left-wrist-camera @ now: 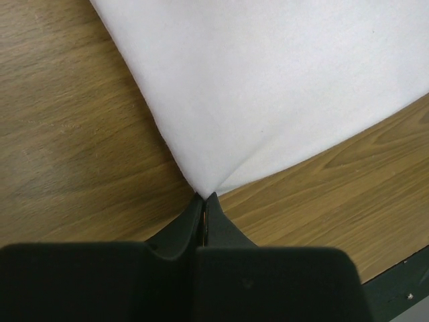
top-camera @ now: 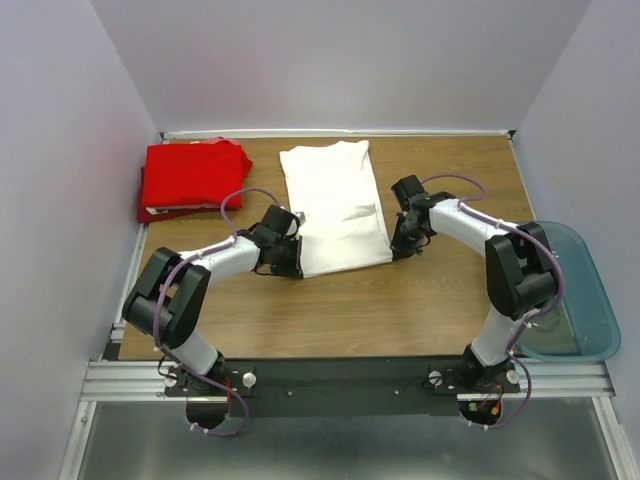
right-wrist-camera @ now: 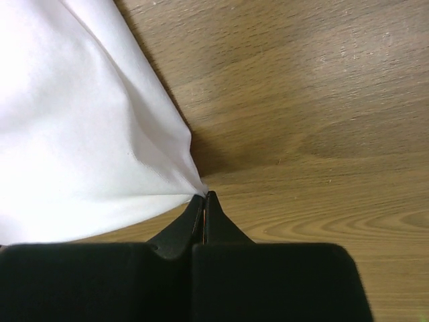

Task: Fold and stack the t-shirts
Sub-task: Fold the tshirt

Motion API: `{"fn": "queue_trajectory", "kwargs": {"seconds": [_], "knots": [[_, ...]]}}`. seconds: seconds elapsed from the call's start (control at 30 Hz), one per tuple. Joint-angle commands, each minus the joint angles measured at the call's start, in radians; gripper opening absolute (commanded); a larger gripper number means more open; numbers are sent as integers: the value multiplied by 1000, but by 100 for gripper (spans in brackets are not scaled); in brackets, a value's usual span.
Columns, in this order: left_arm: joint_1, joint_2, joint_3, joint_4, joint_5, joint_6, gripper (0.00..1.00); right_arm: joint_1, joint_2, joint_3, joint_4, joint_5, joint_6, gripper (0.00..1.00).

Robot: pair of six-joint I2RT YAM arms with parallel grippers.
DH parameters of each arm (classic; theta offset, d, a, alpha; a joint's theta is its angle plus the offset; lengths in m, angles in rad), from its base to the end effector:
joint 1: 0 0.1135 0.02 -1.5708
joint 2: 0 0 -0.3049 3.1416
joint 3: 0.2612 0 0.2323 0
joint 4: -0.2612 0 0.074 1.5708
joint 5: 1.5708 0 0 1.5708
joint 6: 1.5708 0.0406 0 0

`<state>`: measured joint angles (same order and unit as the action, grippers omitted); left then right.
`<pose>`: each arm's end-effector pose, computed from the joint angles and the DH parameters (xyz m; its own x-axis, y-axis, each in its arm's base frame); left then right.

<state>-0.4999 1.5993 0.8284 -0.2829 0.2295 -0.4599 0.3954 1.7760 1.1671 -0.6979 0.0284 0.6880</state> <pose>0.2480 -0.1460 0.2062 -0.9346 0.0180 -0.3551 0.1681 0.9025 -0.3966 0.3054 0.1262 0.2222 -0.9284 0.3003 -0.2190 0.2736 0.9509 0.1445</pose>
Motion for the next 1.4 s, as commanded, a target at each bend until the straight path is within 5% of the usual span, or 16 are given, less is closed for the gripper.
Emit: {"fn": "queue_trajectory", "kwargs": {"seconds": [0.0, 0.87, 1.37], "knots": [[3, -39, -32, -127, -75, 44, 0, -18, -55, -6, -40, 38, -31, 0], [-89, -607, -17, -346, 73, -141, 0, 11, -472, 46, -321, -2, -44, 0], [-146, -742, 5, -401, 56, -260, 0, 33, -572, 125, -414, 36, 16, 1]]}}
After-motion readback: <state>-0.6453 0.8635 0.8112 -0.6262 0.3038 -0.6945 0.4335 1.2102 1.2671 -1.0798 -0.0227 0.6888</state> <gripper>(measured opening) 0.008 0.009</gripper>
